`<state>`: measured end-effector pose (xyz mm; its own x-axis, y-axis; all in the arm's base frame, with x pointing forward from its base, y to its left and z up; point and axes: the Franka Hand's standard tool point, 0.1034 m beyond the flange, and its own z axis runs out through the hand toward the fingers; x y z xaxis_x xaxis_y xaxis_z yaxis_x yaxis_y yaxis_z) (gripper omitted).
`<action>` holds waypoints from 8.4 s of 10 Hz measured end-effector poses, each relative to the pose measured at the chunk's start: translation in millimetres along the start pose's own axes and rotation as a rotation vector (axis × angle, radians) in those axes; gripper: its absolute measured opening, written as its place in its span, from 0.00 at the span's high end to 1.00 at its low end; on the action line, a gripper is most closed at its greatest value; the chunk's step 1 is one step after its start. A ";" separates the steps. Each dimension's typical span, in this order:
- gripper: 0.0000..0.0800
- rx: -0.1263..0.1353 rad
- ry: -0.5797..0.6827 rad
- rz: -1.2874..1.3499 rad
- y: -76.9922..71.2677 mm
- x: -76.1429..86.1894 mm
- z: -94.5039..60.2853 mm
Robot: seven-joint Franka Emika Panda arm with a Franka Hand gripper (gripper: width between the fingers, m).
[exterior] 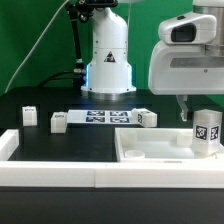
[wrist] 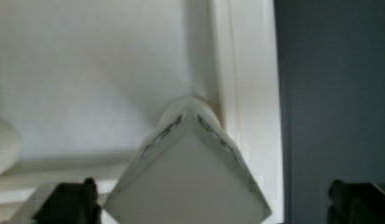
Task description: Assemble one leg
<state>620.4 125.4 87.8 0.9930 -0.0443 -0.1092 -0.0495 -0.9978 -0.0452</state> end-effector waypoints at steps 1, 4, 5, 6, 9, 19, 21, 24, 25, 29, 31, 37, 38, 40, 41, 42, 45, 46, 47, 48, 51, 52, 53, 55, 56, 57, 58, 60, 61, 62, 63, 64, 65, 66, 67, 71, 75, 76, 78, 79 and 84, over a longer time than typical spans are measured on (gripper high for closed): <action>0.19 0.001 0.013 -0.127 2.1 3.1 -1.2; 0.19 0.000 0.010 -0.349 8.3 2.9 0.5; 0.19 0.000 0.010 -0.398 7.4 2.5 0.7; 0.19 0.001 0.010 -0.388 7.6 2.6 0.7; 0.54 0.003 0.010 -0.370 7.3 2.6 0.6; 0.64 0.033 0.026 0.732 11.2 7.1 2.5; 0.64 0.041 0.014 0.903 11.1 6.7 1.8; 0.64 0.047 0.011 0.890 11.5 6.7 2.1; 0.43 0.046 0.012 0.839 11.5 7.1 1.5; 0.19 0.035 0.056 0.334 5.3 12.5 -3.0; 0.19 0.030 0.122 0.047 3.2 16.1 1.1; 0.19 -0.029 0.113 -0.416 3.2 11.9 5.0; 0.34 -0.033 0.112 -0.472 3.9 12.0 5.3; 0.51 -0.033 0.112 -0.471 3.9 12.0 5.5; 0.64 -0.033 0.112 -0.471 4.0 12.0 5.6; 0.64 -0.030 0.112 -0.448 4.0 11.9 5.9; 0.64 0.008 0.102 -0.160 6.4 12.6 6.4; 0.64 0.021 0.100 -0.023 8.8 13.1 6.3; 0.64 0.029 0.098 0.087 9.9 13.0 6.7; 0.64 0.037 0.100 0.246 11.9 12.9 7.7; 0.64 0.063 0.089 0.621 15.4 13.0 8.2; 0.64 0.074 0.089 0.759 16.3 13.8 8.3; 0.64 0.077 0.086 0.919 16.1 12.9 8.3; 0.64 0.096 0.061 1.036 18.4 12.5 8.5; 0.64 0.100 0.058 1.081 18.3 12.3 8.6; 0.64 0.099 0.058 1.060 17.6 12.2 8.8; 0.47 0.098 0.061 1.012 17.3 12.3 8.7; 0.21 0.085 0.072 0.883 11.3 11.3 7.9; 0.21 0.073 0.079 0.738 8.9 10.6 8.2; 0.19 0.067 0.083 0.622 8.4 10.5 8.8; 0.19 0.060 0.090 0.459 7.7 10.8 9.0; 0.19 0.046 0.097 0.335 7.0 11.1 8.8; 0.19 0.027 0.109 0.182 5.7 12.0 8.2; 0.19 0.012 0.112 0.068 5.4 12.2 7.5; 0.19 -0.008 0.121 -0.058 4.2 13.1 5.1; 0.19 -0.044 0.133 -0.431 6.1 16.8 2.1; 0.53 -0.042 0.132 -0.420 6.2 16.6 2.9; 0.64 -0.042 0.132 -0.416 6.4 16.5 3.1; 0.64 -0.005 0.135 -0.194 9.5 18.3 3.7; 0.64 0.012 0.135 -0.062 13.0 19.6 3.7; 0.64 0.071 0.134 0.631 18.5 16.5 5.4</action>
Offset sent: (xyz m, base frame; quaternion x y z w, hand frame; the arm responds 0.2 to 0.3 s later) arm -0.0068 0.0019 -0.0012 -0.0030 -0.0035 -0.1578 0.9875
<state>635.3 106.5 79.8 0.7754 -0.6314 -0.0120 -0.6302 -0.7724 -0.0788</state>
